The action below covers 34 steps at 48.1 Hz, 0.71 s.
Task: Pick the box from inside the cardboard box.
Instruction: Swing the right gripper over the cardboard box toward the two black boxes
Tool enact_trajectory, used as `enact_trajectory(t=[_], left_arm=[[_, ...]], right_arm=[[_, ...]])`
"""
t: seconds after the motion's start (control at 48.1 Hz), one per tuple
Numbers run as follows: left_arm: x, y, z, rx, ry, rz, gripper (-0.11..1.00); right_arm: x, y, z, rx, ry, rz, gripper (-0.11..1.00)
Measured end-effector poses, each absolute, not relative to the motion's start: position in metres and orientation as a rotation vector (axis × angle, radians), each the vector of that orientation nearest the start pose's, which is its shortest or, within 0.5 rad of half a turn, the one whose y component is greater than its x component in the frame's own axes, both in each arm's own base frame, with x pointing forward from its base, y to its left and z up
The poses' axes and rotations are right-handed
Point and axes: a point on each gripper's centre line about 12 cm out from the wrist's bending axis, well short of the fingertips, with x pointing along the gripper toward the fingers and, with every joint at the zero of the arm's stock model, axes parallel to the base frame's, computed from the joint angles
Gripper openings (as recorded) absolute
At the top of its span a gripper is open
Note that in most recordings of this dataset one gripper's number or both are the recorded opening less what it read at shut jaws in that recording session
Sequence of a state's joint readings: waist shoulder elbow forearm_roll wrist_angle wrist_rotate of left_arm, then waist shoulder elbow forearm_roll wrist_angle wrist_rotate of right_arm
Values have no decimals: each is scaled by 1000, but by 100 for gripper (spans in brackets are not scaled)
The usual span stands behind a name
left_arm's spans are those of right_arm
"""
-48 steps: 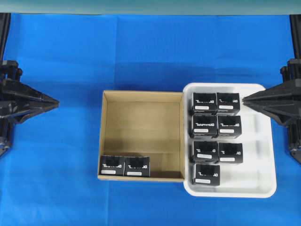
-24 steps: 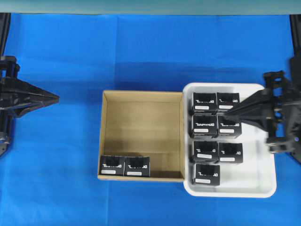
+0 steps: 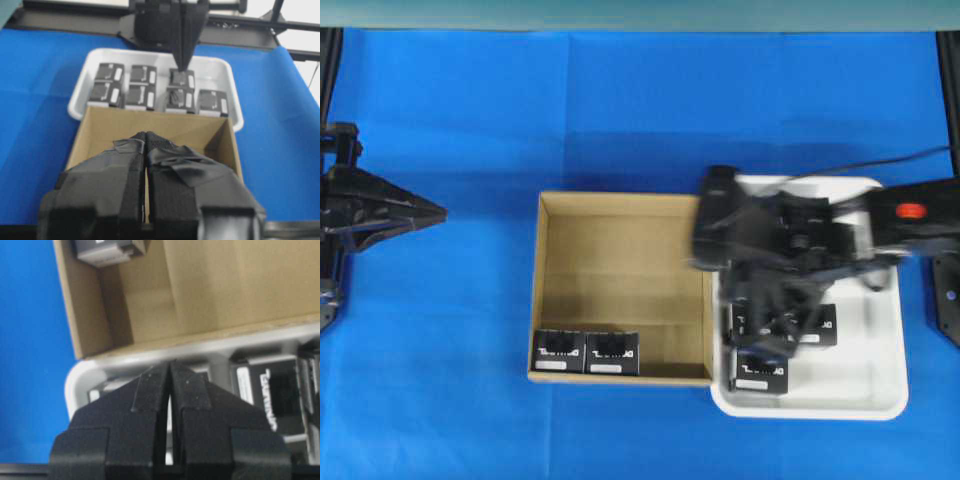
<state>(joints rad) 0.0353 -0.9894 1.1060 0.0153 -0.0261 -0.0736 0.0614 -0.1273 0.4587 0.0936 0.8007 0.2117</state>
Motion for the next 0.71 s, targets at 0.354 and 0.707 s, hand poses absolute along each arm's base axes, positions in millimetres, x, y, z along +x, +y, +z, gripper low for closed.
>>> enact_trajectory(t=[0.354, 0.707], left_arm=[[197, 7, 291, -65, 131, 40, -5], [195, 7, 290, -90, 147, 42, -5]], right_arm=[[419, 35, 221, 164, 1223, 6, 9], [443, 37, 200, 130, 1328, 23, 19]])
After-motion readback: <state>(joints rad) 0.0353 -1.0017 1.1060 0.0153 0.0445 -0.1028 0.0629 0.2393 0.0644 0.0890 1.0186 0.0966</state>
